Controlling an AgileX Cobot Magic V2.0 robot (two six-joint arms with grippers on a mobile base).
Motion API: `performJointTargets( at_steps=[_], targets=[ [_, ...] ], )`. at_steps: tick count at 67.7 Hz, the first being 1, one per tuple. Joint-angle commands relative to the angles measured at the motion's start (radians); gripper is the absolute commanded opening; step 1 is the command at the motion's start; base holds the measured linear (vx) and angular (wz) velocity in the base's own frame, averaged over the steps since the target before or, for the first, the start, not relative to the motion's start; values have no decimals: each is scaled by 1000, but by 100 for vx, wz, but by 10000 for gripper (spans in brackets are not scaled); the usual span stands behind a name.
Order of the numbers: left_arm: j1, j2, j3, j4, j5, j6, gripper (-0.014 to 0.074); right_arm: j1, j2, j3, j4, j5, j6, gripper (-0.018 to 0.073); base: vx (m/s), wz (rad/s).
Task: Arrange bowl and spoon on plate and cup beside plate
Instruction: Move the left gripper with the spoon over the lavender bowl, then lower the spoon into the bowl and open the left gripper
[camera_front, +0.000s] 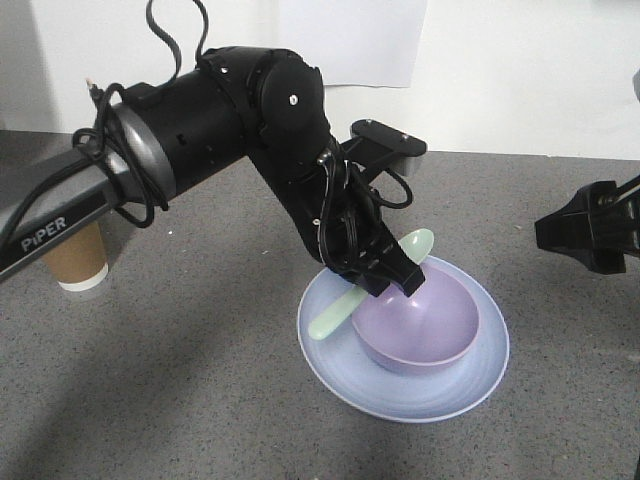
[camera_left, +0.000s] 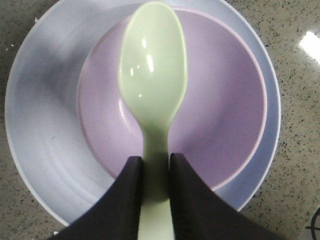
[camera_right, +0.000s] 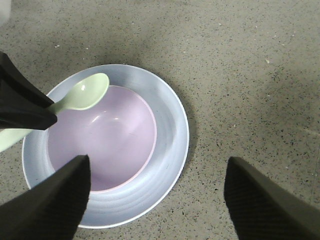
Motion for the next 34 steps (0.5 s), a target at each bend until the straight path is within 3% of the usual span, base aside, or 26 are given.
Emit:
performJointTargets(
  at_steps=[1,34],
  targets=[
    [-6,-41,-31,-33,-3,-2,-6,-7,-15,-23,4,-56,-7,545,0,0],
    [-6,-20,-31,-52,-3,-3,0,-7,-15,-23,4,-59,-7,545,0,0]
  ],
)
